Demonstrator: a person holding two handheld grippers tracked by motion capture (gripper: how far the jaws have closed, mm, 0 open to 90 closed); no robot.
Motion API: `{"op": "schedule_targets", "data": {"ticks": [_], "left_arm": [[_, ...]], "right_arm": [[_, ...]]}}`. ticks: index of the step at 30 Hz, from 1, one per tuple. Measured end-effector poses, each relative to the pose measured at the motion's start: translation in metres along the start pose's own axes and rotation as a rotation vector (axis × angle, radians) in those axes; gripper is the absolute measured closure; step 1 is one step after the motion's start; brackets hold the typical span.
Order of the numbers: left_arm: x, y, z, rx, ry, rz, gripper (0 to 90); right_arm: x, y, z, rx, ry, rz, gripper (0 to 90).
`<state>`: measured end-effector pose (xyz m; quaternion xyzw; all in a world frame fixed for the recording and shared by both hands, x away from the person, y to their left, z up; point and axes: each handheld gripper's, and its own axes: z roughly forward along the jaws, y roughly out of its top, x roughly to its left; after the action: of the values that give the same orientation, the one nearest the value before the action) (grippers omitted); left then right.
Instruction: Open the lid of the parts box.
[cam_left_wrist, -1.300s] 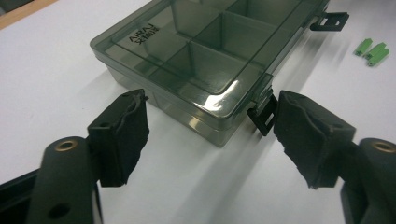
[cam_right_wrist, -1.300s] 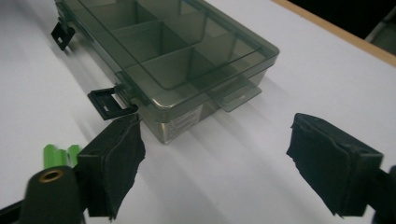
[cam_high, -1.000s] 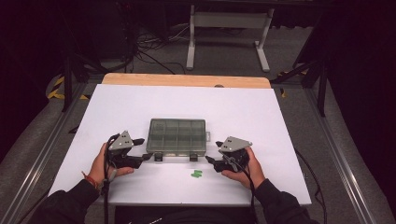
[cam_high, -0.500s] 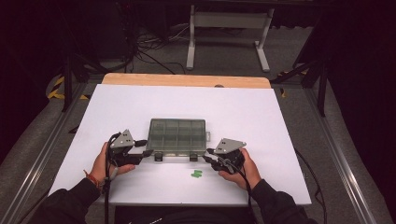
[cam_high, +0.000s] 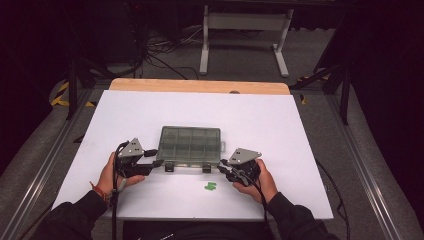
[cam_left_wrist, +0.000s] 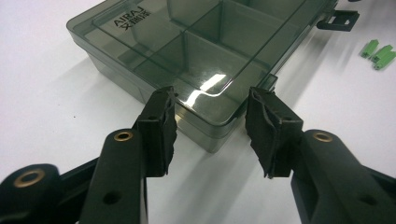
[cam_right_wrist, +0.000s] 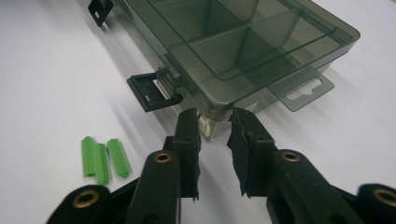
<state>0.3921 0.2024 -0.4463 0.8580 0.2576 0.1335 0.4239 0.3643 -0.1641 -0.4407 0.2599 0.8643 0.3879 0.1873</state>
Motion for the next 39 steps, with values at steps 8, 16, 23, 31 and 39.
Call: {"op": "schedule_targets", "data": {"ticks": [8, 16, 23, 31, 39], "left_arm": [[0.0004, -0.0003, 0.0015, 0.002, -0.003, -0.018, 49.7], [0.0008, -0.0004, 0.0049, 0.026, -0.004, -0.028, 45.2], [0.0018, -0.0004, 0.0061, 0.031, 0.002, -0.030, 44.9], [0.0014, 0.0000, 0.0064, 0.036, -0.003, -0.041, 45.6], [0.0020, -0.0002, 0.0052, 0.032, -0.001, -0.041, 48.9]], "right_arm": [[0.0002, -0.0004, 0.0027, 0.009, -0.006, 0.012, 71.4], [-0.0006, -0.0008, 0.0052, 0.013, -0.008, 0.025, 71.5], [-0.0006, -0.0008, 0.0059, 0.012, -0.008, 0.032, 71.2], [-0.0008, -0.0001, 0.0073, 0.019, -0.010, 0.049, 70.1], [0.0000, 0.0004, 0.0060, 0.018, -0.023, 0.038, 71.2]]}}
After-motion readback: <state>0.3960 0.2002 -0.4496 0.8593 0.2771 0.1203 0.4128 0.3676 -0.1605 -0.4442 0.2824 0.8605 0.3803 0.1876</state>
